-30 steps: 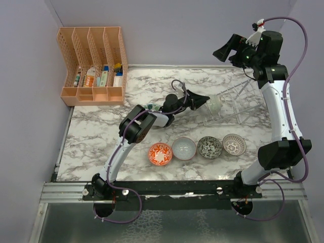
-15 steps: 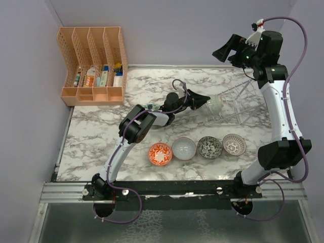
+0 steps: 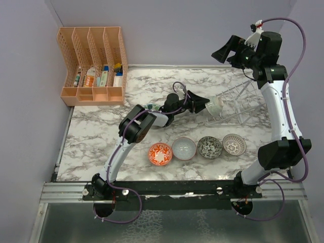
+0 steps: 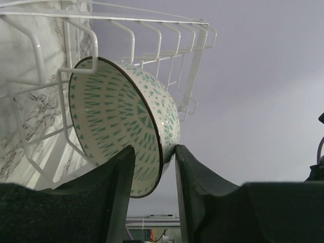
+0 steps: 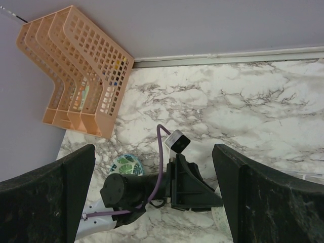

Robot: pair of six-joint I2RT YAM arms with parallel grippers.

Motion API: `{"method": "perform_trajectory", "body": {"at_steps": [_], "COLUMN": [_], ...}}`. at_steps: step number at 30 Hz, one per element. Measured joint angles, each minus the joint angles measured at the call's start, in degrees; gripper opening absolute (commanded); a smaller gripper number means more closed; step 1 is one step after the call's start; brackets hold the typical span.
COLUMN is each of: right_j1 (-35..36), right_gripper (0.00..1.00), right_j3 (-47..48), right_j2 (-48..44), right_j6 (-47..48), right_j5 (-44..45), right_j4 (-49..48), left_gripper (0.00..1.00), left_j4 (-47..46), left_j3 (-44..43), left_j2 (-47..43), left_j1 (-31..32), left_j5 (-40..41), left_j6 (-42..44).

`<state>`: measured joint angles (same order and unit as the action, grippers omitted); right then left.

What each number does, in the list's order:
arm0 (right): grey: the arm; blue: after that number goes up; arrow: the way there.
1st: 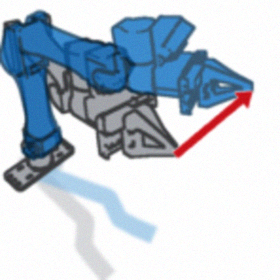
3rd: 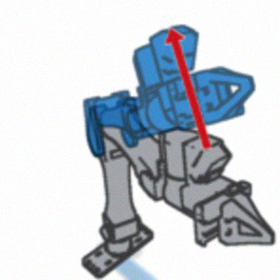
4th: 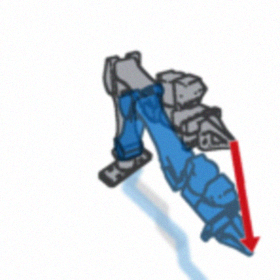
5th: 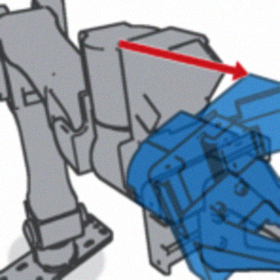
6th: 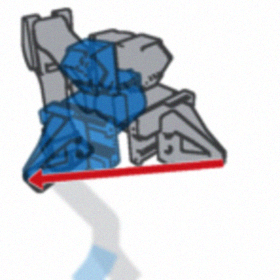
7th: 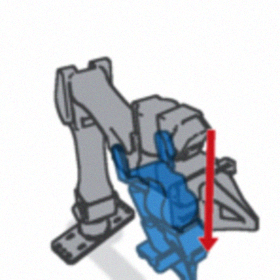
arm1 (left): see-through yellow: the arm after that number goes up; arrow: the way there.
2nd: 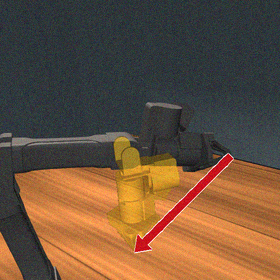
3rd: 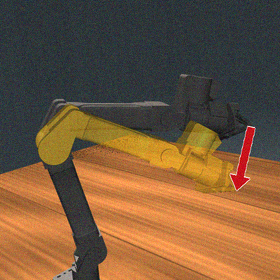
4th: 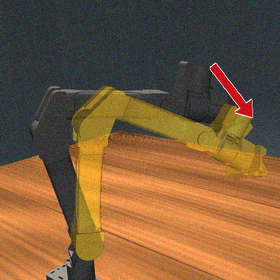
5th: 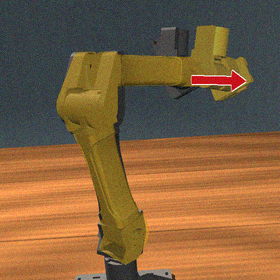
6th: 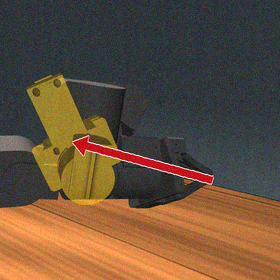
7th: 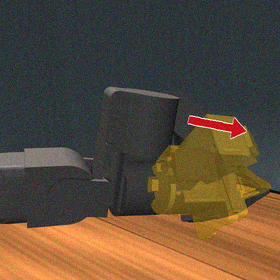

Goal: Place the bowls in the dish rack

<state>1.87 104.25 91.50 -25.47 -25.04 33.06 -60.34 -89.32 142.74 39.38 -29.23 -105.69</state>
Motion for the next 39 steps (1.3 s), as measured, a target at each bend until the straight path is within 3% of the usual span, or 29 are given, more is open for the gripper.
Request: {"method": "perform_trajectory", "body": {"at_steps": [16,25,39], "right_j1": [0.0,0.0,0.0], "right_gripper": [1.0,1.0,1.0], "right_j3": [-1.5,-1.5,-1.5], "right_j2": [0.0,0.0,0.0], "right_j6": [0.0,-0.2,-0.3], "right_j5": [-0.5,-1.2,-1.7], "right_j4": [-0.2,-0.7,-1.1], "left_gripper": [0.48,0.53,0.76], "left_j4": [9.8,16.7,22.5], "left_j3": [1.7,-3.5,-4.4], "left_j2": [-3.5,-3.7,-5.9], "left_j1": [-1.6,-1.7,-1.7], "left_j5": [-2.3,-3.0,-4.0], "left_j6": [6.8,10.0,13.2]}}
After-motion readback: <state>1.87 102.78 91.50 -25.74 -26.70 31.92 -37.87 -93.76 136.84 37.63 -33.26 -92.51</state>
